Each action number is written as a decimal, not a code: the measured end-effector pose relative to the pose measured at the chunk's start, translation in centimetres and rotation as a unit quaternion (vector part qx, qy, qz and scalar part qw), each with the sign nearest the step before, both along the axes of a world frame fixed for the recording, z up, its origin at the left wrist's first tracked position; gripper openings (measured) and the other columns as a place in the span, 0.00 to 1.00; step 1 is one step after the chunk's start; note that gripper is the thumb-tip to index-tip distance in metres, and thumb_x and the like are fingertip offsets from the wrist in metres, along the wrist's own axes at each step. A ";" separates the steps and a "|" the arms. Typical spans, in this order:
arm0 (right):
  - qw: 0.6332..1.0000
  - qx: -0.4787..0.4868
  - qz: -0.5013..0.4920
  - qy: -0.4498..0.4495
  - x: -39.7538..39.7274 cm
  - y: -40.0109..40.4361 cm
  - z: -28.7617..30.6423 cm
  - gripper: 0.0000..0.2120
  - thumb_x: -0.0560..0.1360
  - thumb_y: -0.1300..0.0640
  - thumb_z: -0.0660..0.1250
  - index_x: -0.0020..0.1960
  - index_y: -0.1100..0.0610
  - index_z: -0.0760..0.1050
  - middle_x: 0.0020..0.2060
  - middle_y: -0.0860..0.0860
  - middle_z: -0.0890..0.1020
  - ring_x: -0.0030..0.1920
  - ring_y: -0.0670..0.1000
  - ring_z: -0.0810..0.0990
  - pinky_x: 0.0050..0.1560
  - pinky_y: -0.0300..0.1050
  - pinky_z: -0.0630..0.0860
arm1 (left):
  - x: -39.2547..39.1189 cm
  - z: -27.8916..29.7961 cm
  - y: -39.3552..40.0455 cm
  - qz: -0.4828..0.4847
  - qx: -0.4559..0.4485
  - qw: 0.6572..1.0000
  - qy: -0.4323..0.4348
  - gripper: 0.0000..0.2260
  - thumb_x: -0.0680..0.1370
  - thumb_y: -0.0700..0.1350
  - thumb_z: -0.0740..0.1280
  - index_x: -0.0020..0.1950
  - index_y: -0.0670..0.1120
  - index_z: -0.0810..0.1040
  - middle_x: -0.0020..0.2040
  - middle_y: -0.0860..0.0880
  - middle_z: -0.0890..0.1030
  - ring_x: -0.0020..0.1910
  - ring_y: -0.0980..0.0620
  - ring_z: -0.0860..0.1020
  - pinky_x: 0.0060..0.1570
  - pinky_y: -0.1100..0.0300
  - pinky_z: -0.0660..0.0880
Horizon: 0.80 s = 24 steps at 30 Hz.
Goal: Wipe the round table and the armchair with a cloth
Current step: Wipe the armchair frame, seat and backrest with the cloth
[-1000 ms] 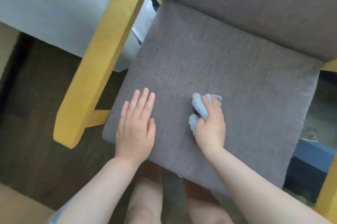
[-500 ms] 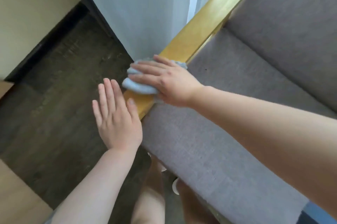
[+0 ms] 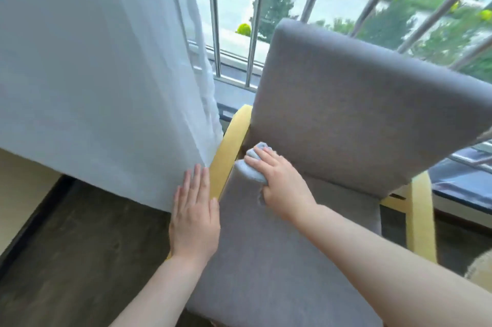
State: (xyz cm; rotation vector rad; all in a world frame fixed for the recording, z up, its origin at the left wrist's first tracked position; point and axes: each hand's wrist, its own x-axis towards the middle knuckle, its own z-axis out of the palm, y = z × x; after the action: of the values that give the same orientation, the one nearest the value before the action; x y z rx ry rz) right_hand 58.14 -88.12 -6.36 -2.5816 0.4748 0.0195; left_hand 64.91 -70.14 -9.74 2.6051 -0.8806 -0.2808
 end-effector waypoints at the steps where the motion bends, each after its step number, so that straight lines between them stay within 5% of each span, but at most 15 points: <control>1: 1.000 -0.010 -0.014 0.009 -0.6 -1.4 1.3 0.34 0.68 0.69 0.63 0.72 0.53 0.68 0.75 0.50 0.63 0.76 0.52 0.58 0.74 0.51 0.56 | 0.5 1.5 -1.1 -0.012 -0.007 1.000 -0.003 0.30 0.78 0.52 0.41 0.80 0.46 0.52 0.79 0.53 0.50 0.78 0.55 0.46 0.75 0.60 0.40; 4: 0.998 -0.035 -0.056 0.019 -2.4 -5.2 4.9 0.37 0.67 0.67 0.67 0.73 0.51 0.66 0.75 0.48 0.62 0.76 0.51 0.57 0.73 0.47 0.56 | 1.9 5.0 -4.8 -0.048 -0.027 0.998 -0.016 0.30 0.77 0.53 0.40 0.79 0.47 0.49 0.79 0.54 0.48 0.78 0.56 0.43 0.75 0.59 0.40; 8: 0.994 -0.055 -0.093 -0.008 -3.9 -9.6 8.0 0.36 0.65 0.68 0.69 0.72 0.54 0.68 0.73 0.50 0.65 0.75 0.54 0.60 0.72 0.51 0.59 | 3.3 8.1 -10.5 -0.086 -0.035 0.995 -0.045 0.28 0.78 0.49 0.48 0.78 0.42 0.60 0.78 0.47 0.60 0.77 0.49 0.56 0.74 0.57 0.45; 16: 0.982 -0.082 -0.142 -0.089 -3.7 -18.6 9.8 0.35 0.64 0.72 0.68 0.71 0.56 0.70 0.72 0.54 0.67 0.74 0.58 0.63 0.74 0.50 0.57 | 4.7 11.3 -20.2 -0.131 -0.055 0.985 -0.097 0.30 0.78 0.51 0.43 0.80 0.45 0.54 0.79 0.50 0.54 0.78 0.55 0.48 0.74 0.62 0.37; 20: 0.925 -0.125 -0.320 -0.163 -0.7 -25.3 9.7 0.31 0.70 0.69 0.65 0.72 0.55 0.69 0.73 0.54 0.66 0.74 0.55 0.62 0.75 0.50 0.56 | 7.2 11.7 -23.6 -0.147 -0.017 0.982 -0.115 0.27 0.81 0.49 0.45 0.80 0.48 0.46 0.80 0.53 0.45 0.79 0.54 0.43 0.73 0.61 0.35; 24: 0.884 -0.095 -0.450 -0.081 3.2 -24.7 4.8 0.30 0.74 0.62 0.63 0.75 0.52 0.62 0.76 0.53 0.60 0.76 0.56 0.54 0.76 0.53 0.49 | 8.9 11.2 -27.7 -0.171 0.028 0.977 -0.127 0.26 0.84 0.47 0.49 0.80 0.49 0.42 0.80 0.52 0.41 0.79 0.54 0.40 0.75 0.57 0.38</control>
State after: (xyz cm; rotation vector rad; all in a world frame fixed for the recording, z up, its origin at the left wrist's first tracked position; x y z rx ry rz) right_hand 61.31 -112.83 -1.52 -2.2566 1.6146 -0.5816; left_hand 73.85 -97.81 1.43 2.5661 -1.4319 -0.0619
